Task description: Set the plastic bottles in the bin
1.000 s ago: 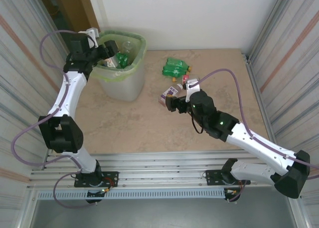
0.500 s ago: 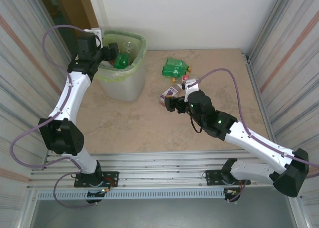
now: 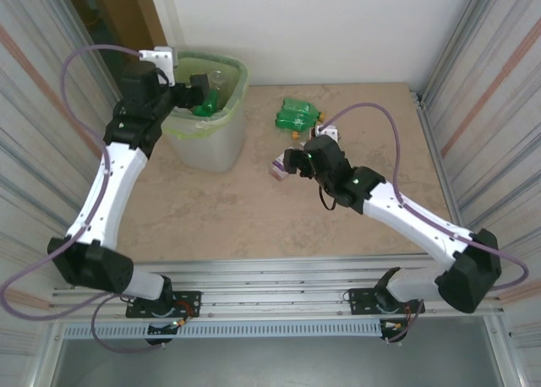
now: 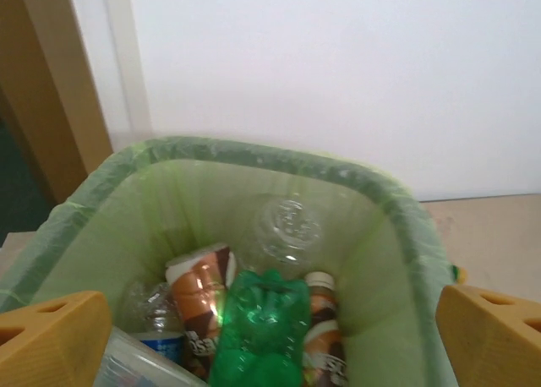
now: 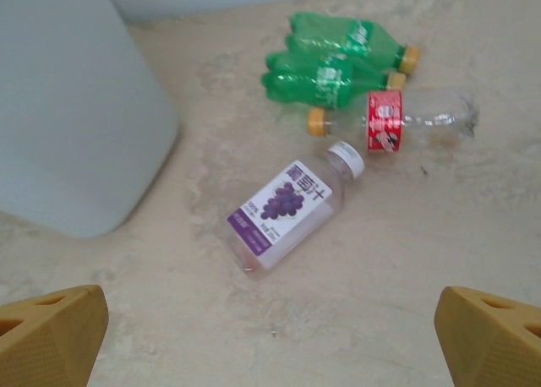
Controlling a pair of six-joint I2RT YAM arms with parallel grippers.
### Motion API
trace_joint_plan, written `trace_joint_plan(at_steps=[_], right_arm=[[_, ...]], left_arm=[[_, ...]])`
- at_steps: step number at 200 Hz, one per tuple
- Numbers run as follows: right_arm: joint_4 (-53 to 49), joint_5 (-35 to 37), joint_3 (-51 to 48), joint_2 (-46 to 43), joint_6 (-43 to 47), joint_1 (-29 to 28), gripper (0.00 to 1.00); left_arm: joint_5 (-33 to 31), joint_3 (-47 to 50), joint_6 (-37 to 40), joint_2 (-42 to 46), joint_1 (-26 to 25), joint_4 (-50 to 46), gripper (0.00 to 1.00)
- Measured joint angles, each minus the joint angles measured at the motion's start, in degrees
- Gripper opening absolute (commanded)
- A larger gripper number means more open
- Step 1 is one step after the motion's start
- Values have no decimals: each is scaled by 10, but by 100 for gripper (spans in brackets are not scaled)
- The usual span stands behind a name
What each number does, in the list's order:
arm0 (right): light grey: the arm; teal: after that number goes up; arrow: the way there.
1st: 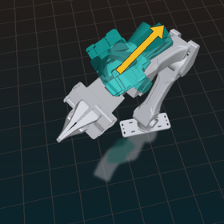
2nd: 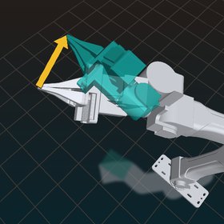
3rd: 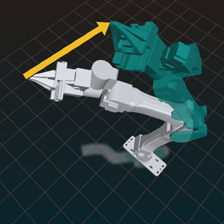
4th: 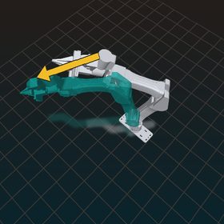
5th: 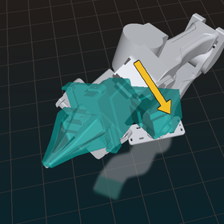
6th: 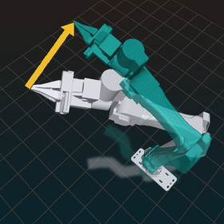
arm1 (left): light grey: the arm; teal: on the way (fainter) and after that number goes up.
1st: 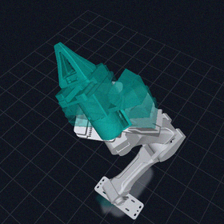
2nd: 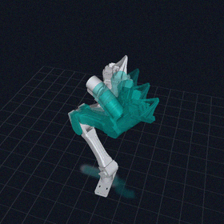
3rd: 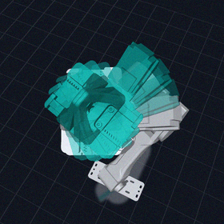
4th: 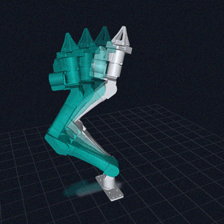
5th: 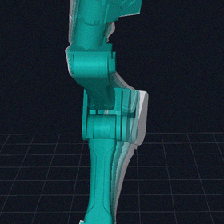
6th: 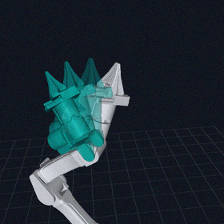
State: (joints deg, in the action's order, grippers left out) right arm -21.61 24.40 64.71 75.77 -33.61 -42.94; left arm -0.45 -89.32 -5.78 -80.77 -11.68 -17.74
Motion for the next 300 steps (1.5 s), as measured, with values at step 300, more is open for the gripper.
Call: trace_joint_plan(at_steps=[300], right_arm=[[-122,-51,341,497,-187,52,98]], left_arm=[[43,296,-126,235,-36,73,99]])
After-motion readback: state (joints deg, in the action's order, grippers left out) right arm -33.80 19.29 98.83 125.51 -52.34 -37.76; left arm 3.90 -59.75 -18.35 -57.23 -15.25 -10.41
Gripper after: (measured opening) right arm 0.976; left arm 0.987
